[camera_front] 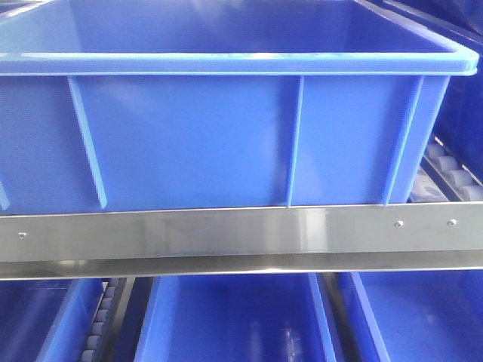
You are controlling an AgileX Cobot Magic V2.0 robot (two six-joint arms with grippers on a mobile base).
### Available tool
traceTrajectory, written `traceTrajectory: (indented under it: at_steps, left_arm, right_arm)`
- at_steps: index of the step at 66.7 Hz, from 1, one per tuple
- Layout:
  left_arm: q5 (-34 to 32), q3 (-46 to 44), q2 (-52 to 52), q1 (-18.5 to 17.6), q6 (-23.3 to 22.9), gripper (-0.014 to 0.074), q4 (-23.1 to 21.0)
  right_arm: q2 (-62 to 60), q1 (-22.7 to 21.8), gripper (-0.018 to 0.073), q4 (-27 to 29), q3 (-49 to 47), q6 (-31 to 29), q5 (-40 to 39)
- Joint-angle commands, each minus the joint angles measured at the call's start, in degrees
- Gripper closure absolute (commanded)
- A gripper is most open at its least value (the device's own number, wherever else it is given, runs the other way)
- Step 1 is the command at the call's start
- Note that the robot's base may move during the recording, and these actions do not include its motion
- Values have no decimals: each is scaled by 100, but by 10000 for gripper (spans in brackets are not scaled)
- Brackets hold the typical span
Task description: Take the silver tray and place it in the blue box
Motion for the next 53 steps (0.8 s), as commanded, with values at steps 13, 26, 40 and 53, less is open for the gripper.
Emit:
traceTrajectory:
  at_steps: [13, 26, 40, 53]
  left_arm:
    - [-558, -157, 39, -41, 19, 603, -1]
    - [-558, -157, 39, -41, 19, 603, -1]
    - [-558, -157, 39, -41, 19, 603, -1]
    - [-558, -157, 39, -41, 19, 603, -1]
  right_arm:
    - [-117, -29, 505, -183, -105, 18, -461]
    - [-117, -29, 505, -261, -105, 166, -416]
    - [-117, -29, 505, -437, -105, 271, -388]
    - [-117, -29, 505, -437, -105, 266, -384]
